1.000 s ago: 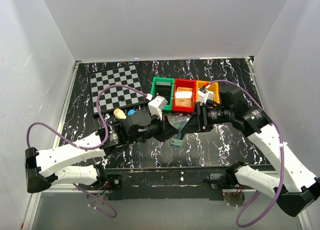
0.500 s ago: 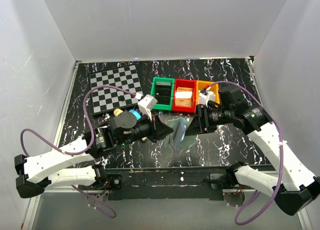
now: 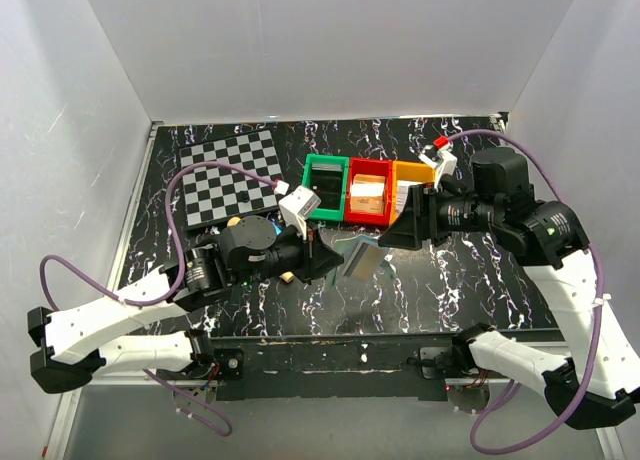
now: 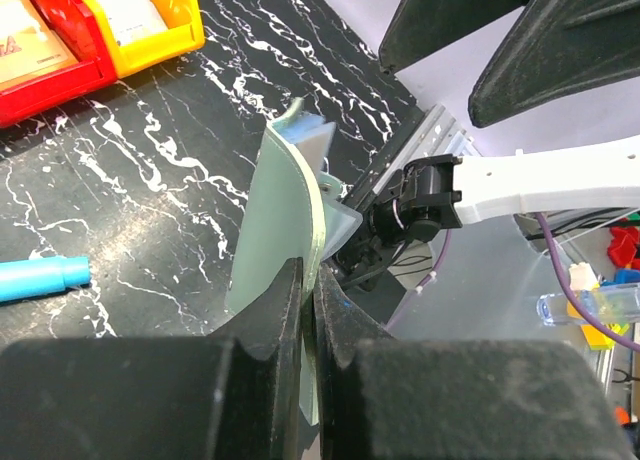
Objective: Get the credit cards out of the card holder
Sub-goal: Open the card holder at the center of the board.
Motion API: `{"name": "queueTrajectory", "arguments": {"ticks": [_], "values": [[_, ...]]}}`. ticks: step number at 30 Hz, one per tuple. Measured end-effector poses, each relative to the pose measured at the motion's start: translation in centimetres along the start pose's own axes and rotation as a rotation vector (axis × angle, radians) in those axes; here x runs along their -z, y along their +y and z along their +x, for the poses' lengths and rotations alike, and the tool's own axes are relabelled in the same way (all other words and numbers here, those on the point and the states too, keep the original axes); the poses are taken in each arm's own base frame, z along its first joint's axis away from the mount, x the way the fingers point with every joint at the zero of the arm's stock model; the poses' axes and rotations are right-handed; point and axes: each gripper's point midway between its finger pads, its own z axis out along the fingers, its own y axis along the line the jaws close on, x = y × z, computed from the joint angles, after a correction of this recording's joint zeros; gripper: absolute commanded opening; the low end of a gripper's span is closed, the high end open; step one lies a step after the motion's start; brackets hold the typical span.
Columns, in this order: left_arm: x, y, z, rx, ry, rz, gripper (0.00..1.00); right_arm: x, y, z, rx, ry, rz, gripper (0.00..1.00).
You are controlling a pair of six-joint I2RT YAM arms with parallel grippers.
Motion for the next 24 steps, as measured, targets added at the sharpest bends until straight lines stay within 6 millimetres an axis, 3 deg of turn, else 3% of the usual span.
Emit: {"name": "queueTrajectory", "arguments": {"ticks": [12,24], "values": [[0.5,-1.9,-0.4,-0.042,0.038,0.088,0.0,-0.8,-1.2,0.2,0.075,0.053,0.044,0.71],[2.3,-4.1,-1.1,-0.02,-0.002,0.209,0.0,-1.5,-2.5,3.5,0.1,0.1,0.003,0.72]]}}
